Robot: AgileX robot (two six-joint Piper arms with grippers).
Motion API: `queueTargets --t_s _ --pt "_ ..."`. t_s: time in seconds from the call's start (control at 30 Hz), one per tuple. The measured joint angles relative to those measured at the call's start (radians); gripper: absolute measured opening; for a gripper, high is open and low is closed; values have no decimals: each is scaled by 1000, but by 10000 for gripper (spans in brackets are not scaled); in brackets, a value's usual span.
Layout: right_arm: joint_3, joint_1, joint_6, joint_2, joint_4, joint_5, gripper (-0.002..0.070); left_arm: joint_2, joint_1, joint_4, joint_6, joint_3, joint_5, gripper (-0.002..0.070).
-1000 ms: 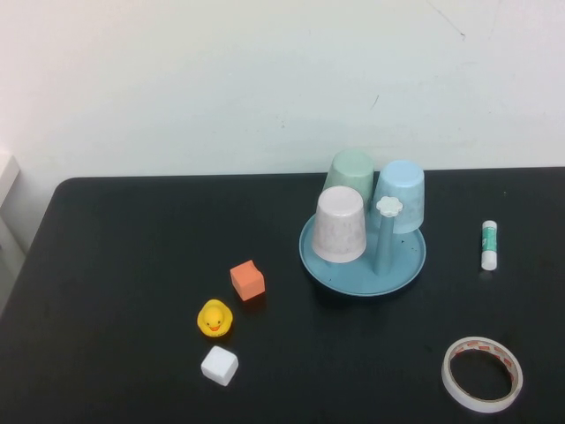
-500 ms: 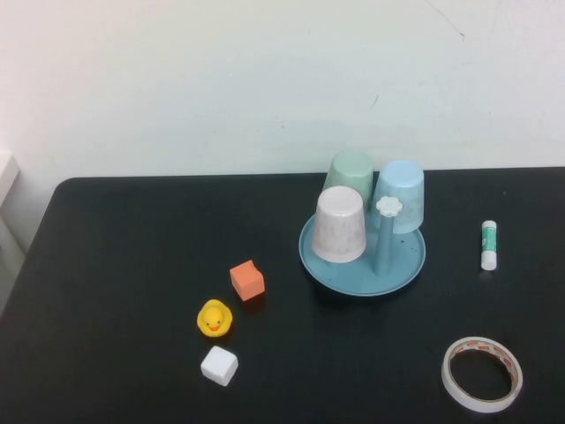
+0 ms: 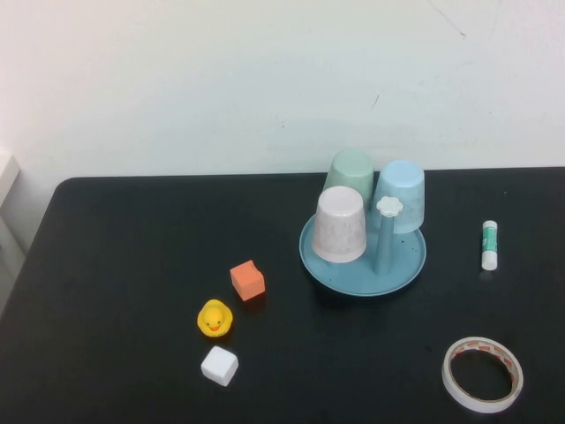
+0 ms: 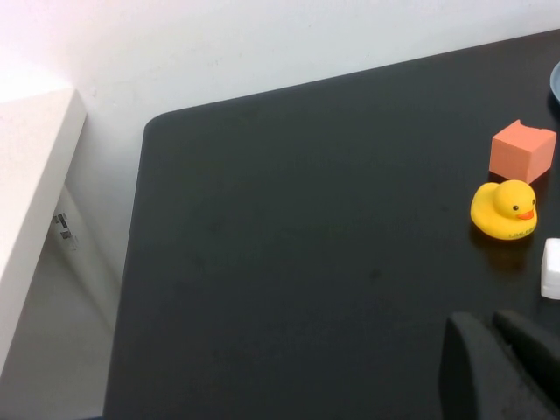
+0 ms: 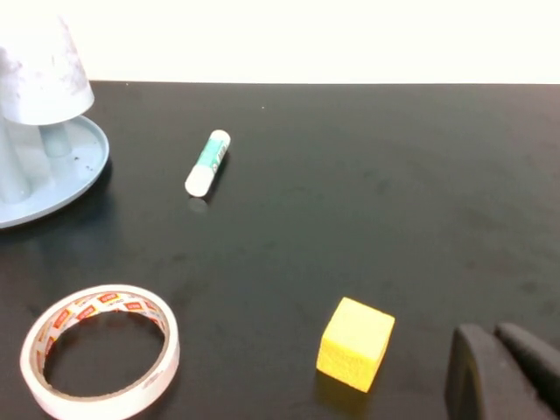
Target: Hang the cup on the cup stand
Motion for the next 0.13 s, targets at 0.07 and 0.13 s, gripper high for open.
queueTargets --t_s 0.07,0.13 --pt "0 0 6 0 0 2 -1 0 0 0 0 0 0 0" --pt "0 0 15 0 0 2 -1 0 0 0 0 0 0 0"
